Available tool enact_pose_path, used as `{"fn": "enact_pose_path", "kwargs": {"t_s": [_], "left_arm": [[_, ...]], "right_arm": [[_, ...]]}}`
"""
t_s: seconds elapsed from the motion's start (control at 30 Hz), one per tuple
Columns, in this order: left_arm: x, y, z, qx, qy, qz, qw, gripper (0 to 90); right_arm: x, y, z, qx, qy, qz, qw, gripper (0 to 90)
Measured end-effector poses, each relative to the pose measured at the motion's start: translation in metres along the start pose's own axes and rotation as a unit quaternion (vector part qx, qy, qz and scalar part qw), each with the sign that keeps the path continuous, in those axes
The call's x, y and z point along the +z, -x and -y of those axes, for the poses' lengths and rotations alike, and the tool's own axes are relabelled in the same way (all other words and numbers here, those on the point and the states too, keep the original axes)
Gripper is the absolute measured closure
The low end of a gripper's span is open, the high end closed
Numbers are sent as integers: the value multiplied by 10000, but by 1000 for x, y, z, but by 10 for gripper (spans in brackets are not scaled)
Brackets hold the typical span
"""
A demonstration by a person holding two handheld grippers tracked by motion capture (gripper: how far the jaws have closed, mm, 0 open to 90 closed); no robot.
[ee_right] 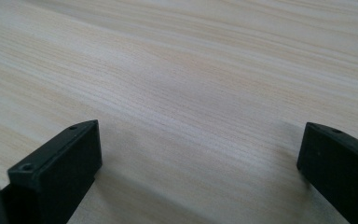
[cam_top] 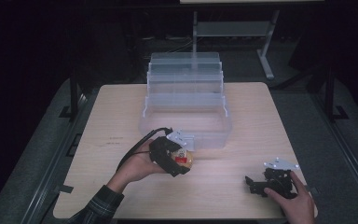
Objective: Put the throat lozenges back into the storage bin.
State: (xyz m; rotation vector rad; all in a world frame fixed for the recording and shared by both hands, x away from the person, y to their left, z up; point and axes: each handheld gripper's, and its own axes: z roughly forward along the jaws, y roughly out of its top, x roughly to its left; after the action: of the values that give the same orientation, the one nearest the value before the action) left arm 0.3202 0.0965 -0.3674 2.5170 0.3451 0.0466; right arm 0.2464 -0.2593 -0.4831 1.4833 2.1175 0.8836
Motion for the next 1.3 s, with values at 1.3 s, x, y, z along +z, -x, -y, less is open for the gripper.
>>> {"fn": "enact_pose_path", "kwargs": {"t_s": [1.3], "left_arm": [[-47,-46,-1,-452,261,-488,9974,197]], "right_arm": [[0,0,0,8,-4,8,10000,0]]}}
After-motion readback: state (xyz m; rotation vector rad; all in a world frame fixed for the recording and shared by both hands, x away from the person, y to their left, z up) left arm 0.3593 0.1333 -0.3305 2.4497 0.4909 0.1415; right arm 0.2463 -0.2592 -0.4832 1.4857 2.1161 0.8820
